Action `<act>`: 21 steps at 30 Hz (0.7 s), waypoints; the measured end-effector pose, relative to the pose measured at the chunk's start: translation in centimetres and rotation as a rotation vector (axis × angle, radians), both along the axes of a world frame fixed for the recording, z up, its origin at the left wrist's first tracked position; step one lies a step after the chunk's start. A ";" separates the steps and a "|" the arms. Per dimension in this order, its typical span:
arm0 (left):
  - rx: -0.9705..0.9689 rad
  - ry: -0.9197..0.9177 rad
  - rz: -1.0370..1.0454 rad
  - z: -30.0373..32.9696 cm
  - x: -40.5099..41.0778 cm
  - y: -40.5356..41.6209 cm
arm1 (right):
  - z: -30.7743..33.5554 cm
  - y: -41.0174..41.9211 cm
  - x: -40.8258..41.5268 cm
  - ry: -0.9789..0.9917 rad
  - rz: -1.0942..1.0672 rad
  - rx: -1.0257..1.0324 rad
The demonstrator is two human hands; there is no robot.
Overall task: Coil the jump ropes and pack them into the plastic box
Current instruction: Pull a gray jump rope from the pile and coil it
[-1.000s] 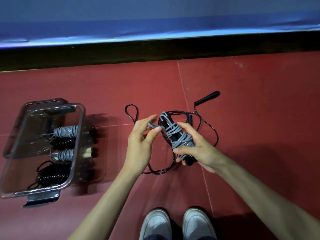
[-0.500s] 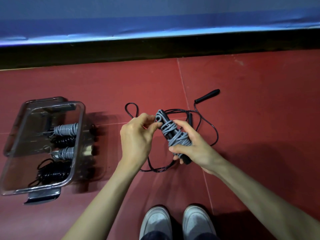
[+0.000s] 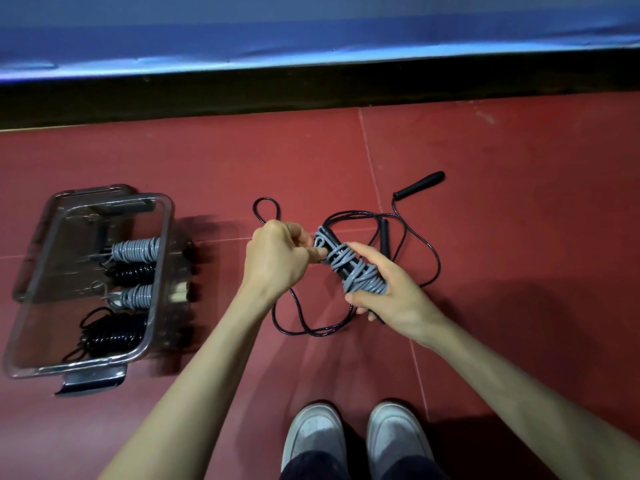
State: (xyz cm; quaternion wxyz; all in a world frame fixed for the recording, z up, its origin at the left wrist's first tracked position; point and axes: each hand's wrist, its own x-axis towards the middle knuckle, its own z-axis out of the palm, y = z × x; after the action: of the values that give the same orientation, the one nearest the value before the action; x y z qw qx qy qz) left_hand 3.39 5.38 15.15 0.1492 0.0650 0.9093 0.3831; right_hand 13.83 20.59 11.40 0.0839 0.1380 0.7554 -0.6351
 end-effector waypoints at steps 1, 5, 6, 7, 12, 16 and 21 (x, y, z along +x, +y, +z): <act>-0.022 0.002 -0.008 0.0 0.0 0.0 | -0.2 0.1 0.0 0.022 0.015 0.064; -0.025 -0.001 -0.018 -0.1 -0.2 0.1 | 0.0 0.6 0.0 0.108 0.043 0.241; -0.017 0.017 -0.015 0.0 -0.2 0.1 | 0.1 0.6 -0.1 0.126 0.049 0.277; -0.004 0.044 -0.007 0.0 -0.2 0.1 | 0.2 0.7 -0.3 0.138 0.058 0.311; 0.080 0.150 0.053 0.0 -0.3 -0.8 | 0.6 0.3 -1.7 0.136 0.125 0.401; 0.175 0.130 0.054 -0.6 -0.2 -1.6 | 0.5 0.1 -2.1 0.114 0.185 0.427; 0.292 0.045 -0.062 -1.0 -0.3 -2.0 | 0.8 0.6 -1.6 0.082 0.218 0.333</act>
State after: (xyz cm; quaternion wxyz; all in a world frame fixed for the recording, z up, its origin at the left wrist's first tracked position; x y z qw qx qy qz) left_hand 3.06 3.41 14.12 0.1294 0.1227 0.8447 0.5047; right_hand 12.26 21.18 12.18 0.0976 0.0414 0.8633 -0.4934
